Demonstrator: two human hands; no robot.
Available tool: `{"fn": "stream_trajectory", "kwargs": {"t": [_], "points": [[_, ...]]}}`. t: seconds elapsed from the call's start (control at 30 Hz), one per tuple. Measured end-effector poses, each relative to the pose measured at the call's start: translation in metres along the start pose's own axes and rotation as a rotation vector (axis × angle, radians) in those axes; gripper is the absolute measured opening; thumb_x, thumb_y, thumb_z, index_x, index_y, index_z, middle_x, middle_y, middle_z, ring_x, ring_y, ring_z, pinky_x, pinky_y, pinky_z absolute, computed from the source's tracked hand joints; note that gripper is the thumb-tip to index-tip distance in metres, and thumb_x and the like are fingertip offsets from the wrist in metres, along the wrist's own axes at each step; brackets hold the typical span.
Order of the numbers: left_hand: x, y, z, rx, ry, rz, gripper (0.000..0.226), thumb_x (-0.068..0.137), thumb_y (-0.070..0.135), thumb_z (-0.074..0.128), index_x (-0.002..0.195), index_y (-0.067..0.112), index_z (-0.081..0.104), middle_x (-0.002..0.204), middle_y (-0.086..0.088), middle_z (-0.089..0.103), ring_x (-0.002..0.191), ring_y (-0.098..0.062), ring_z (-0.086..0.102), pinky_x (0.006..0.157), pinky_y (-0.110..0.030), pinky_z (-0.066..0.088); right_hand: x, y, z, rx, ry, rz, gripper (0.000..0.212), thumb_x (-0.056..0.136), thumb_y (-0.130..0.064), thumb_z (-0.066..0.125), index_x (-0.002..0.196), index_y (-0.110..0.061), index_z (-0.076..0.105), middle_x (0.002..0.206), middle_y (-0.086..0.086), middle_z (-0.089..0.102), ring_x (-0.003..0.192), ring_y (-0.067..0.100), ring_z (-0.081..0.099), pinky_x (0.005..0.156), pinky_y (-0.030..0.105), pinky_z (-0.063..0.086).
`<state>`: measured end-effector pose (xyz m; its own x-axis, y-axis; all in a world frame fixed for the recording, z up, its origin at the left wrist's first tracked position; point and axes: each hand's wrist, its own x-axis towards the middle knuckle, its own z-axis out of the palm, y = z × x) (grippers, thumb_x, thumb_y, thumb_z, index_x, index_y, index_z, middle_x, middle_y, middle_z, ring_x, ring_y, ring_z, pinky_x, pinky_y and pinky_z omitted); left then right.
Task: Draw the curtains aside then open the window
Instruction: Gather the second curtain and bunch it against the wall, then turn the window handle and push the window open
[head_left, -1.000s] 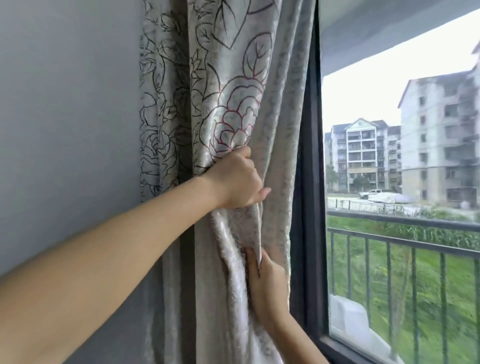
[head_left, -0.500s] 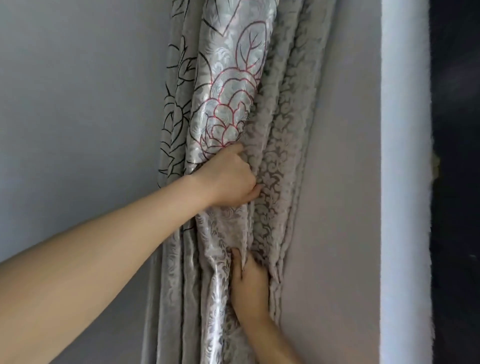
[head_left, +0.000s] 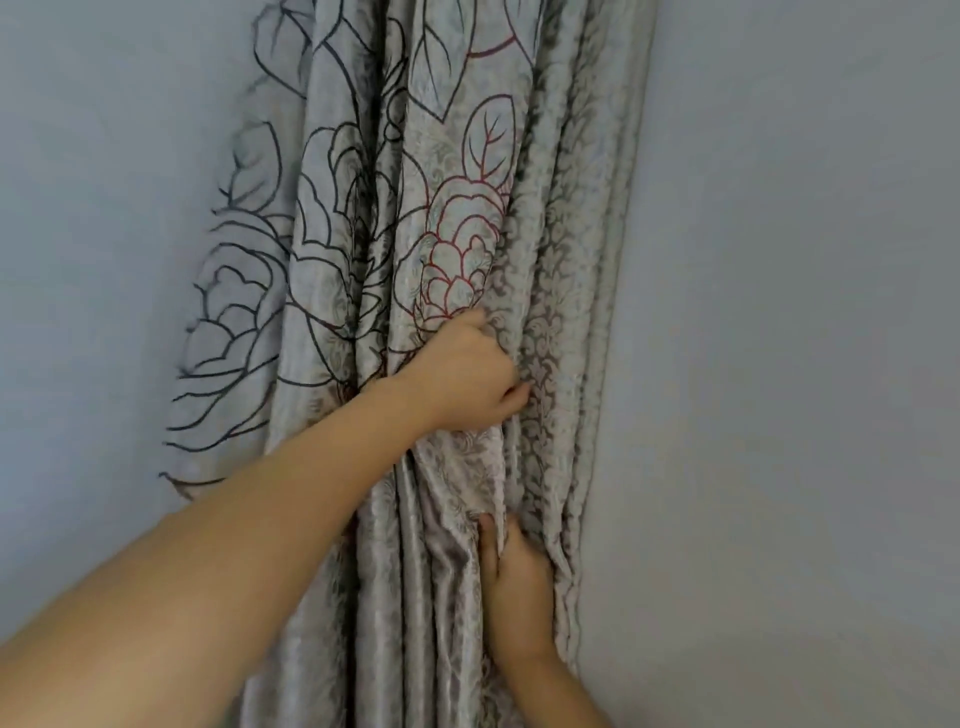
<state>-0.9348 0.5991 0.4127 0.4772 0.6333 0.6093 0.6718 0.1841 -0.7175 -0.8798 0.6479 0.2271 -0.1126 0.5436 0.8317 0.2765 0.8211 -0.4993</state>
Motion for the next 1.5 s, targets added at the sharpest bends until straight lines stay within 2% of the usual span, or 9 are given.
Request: {"fn": "stream_trajectory", "kwargs": {"t": [0.2, 0.33, 0.43, 0.6, 0.73, 0.9, 1.07, 1.27, 1.5], "points": [[0.008, -0.006, 0.030, -0.151, 0.151, 0.030, 0.050, 0.091, 0.030, 0.039, 0.044, 0.014, 0.047, 0.039, -0.003, 0.049, 0.037, -0.008, 0.014, 0.079, -0.033, 0.037, 0.007, 0.017, 0.029, -0.115, 0.245, -0.140, 0.072, 0.095, -0.044, 0.010, 0.087, -0.002, 0.067, 0.055, 0.011, 0.069, 0.038, 0.023, 0.060, 0.038, 0.026, 0.039], [0.007, -0.005, 0.030, -0.160, 0.169, 0.006, 0.052, 0.090, 0.028, 0.038, 0.044, 0.010, 0.054, 0.040, -0.008, 0.055, 0.036, -0.009, 0.014, 0.079, -0.034, 0.039, 0.001, 0.018, 0.030, -0.046, 0.212, -0.115, 0.055, 0.095, -0.039, 0.023, 0.094, -0.002, 0.063, 0.062, 0.013, 0.070, 0.044, 0.025, 0.063, 0.039, 0.027, 0.042], [0.006, 0.003, 0.023, -0.123, 0.122, -0.024, 0.052, 0.094, 0.028, 0.037, 0.050, 0.009, 0.057, 0.046, -0.006, 0.057, 0.038, -0.013, 0.019, 0.086, -0.036, 0.038, -0.007, 0.015, 0.016, 0.053, 0.021, 0.041, 0.037, 0.097, -0.028, 0.033, 0.117, -0.005, 0.053, 0.087, 0.014, 0.070, 0.070, 0.027, 0.066, 0.057, 0.024, 0.048], [-0.009, 0.036, 0.000, -0.223, 0.083, -0.092, 0.047, 0.095, 0.027, 0.032, 0.052, 0.015, 0.048, 0.055, -0.006, 0.064, 0.049, -0.023, 0.047, 0.089, -0.036, 0.032, -0.050, 0.010, -0.035, 0.213, -0.154, 0.184, 0.043, 0.092, -0.042, 0.036, 0.130, -0.024, 0.037, 0.125, -0.004, 0.055, 0.112, 0.012, 0.053, 0.097, 0.033, 0.044], [-0.064, 0.118, -0.010, -0.598, 0.153, -0.060, 0.038, 0.089, 0.026, 0.038, 0.056, 0.013, 0.053, 0.055, -0.004, 0.064, 0.050, -0.023, 0.055, 0.072, -0.032, 0.040, -0.120, 0.020, -0.092, 0.343, -0.156, 0.297, 0.028, 0.089, -0.033, 0.049, 0.112, -0.047, 0.040, 0.122, -0.008, 0.054, 0.110, 0.008, 0.051, 0.096, 0.032, 0.046], [-0.153, 0.230, -0.016, -1.203, -0.080, -0.249, 0.040, 0.088, 0.035, 0.037, 0.079, 0.007, 0.064, 0.074, -0.010, 0.068, 0.066, -0.021, 0.060, 0.062, -0.037, 0.050, -0.230, 0.034, -0.181, 0.334, -0.175, 0.381, 0.025, 0.078, -0.040, 0.053, 0.103, -0.042, 0.053, 0.103, -0.015, 0.065, 0.096, 0.001, 0.057, 0.076, 0.006, 0.044], [-0.221, 0.321, -0.046, -1.554, -0.223, -0.273, 0.035, 0.086, 0.034, 0.041, 0.091, 0.012, 0.068, 0.089, 0.001, 0.070, 0.079, -0.010, 0.062, 0.073, -0.013, 0.047, -0.338, 0.040, -0.271, 0.155, -0.177, 0.583, 0.031, 0.071, -0.050, 0.048, 0.101, -0.050, 0.052, 0.104, -0.023, 0.063, 0.089, 0.007, 0.062, 0.064, 0.019, 0.053], [-0.282, 0.400, -0.086, -1.795, -0.443, -0.247, 0.027, 0.085, 0.041, 0.039, 0.102, 0.034, 0.059, 0.097, 0.037, 0.061, 0.091, 0.005, 0.060, 0.080, -0.008, 0.045, -0.452, 0.016, -0.354, -0.056, 0.036, 0.945, 0.029, 0.072, -0.060, 0.052, 0.098, -0.049, 0.055, 0.100, -0.016, 0.066, 0.085, 0.014, 0.064, 0.072, 0.039, 0.052], [-0.323, 0.452, -0.104, -2.161, -0.715, -0.258, 0.026, 0.079, 0.045, 0.045, 0.102, 0.043, 0.057, 0.098, 0.014, 0.066, 0.092, -0.002, 0.063, 0.081, -0.003, 0.043, -0.560, -0.041, -0.375, -0.264, 0.400, 1.262, 0.024, 0.079, -0.030, 0.057, 0.091, -0.050, 0.058, 0.094, -0.019, 0.068, 0.085, 0.016, 0.065, 0.080, 0.037, 0.048]]}}
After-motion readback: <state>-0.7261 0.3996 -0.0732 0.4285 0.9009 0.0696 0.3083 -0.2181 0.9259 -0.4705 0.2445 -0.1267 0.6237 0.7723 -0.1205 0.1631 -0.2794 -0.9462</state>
